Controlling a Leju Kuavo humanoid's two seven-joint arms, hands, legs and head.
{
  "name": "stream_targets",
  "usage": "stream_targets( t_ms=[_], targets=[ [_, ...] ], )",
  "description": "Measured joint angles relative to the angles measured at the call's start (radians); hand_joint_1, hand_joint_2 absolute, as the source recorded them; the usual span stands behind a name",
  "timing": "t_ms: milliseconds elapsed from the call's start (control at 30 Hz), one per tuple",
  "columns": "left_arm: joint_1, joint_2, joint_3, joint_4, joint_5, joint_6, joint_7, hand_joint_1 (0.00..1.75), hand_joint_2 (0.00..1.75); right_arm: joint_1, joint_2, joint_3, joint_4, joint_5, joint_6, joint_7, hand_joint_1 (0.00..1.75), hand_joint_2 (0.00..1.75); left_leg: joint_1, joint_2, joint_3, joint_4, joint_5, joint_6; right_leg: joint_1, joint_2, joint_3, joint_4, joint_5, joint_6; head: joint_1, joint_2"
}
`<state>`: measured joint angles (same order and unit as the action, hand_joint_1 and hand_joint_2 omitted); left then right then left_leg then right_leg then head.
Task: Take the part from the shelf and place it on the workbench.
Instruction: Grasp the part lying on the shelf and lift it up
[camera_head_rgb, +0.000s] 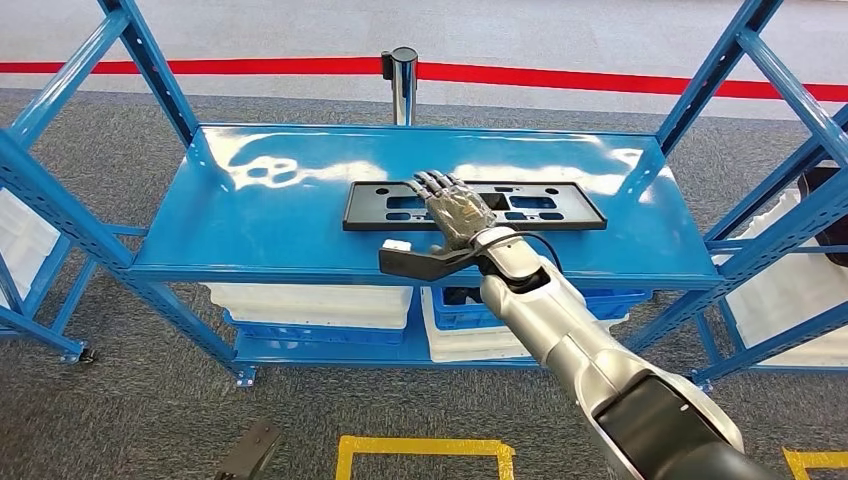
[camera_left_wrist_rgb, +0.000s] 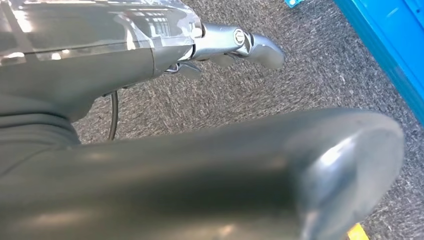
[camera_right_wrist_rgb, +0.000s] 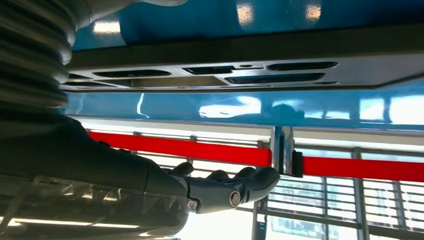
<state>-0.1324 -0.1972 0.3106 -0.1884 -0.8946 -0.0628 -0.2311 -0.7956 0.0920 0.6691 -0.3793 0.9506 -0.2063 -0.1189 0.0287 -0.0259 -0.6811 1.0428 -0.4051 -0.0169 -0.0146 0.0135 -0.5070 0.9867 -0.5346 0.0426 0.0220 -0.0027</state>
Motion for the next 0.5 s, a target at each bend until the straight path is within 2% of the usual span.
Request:
stream_targets(
  t_ms=[300, 500],
  targets=[
    [0.001, -0.003, 0.000, 0.000, -0.012, 0.000, 0.010, 0.00, 0.00, 0.012, 0.020, 0.010, 0.063, 0.042, -0.017, 0.146, 0.00, 1.75, 0.000, 0.000, 0.000, 0.000, 0.000, 0.000, 0.000, 0.000, 0.000, 0.000, 0.000, 0.000, 0.000, 0.000],
    [0.010, -0.003, 0.000, 0.001, -0.012, 0.000, 0.017, 0.00, 0.00, 0.028, 0.019, 0.009, 0.086, 0.049, -0.066, 0.195, 0.00, 1.75, 0.000, 0.000, 0.000, 0.000, 0.000, 0.000, 0.000, 0.000, 0.000, 0.000, 0.000, 0.000, 0.000, 0.000]
  ],
)
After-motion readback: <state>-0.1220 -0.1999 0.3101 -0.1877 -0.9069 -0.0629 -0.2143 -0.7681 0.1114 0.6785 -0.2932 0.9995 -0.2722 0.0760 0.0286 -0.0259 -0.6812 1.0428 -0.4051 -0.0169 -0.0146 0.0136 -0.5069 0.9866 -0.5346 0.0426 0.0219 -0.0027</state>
